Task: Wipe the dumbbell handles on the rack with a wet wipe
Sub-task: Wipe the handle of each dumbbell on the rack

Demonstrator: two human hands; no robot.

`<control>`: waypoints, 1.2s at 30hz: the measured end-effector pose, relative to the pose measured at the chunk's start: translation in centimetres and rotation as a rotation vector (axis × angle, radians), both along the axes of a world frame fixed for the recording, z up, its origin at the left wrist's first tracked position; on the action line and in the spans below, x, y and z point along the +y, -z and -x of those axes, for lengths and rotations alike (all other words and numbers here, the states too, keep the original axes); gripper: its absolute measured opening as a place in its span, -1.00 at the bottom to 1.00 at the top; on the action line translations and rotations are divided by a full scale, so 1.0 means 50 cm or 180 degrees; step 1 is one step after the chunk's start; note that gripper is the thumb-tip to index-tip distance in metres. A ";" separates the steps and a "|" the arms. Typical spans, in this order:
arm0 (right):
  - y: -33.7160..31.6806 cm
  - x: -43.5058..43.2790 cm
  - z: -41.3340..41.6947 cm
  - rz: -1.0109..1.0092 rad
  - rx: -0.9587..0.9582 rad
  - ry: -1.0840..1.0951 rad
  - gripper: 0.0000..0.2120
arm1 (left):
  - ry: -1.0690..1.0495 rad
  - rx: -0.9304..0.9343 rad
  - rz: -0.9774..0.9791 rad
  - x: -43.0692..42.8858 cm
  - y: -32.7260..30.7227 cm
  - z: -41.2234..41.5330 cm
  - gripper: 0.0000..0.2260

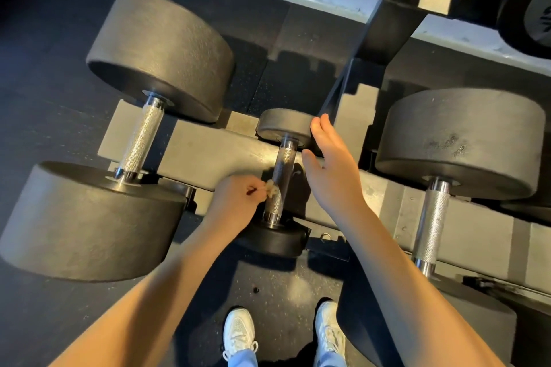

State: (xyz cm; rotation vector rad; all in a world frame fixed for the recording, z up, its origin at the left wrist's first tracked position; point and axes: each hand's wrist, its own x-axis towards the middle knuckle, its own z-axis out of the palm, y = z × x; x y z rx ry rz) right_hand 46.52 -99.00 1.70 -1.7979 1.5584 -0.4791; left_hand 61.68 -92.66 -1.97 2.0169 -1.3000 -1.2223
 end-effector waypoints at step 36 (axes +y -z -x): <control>-0.072 -0.013 -0.315 0.0449 0.0183 -0.0795 -0.43 | -0.0812 -0.1546 0.0464 -0.088 -0.145 -0.355 -0.87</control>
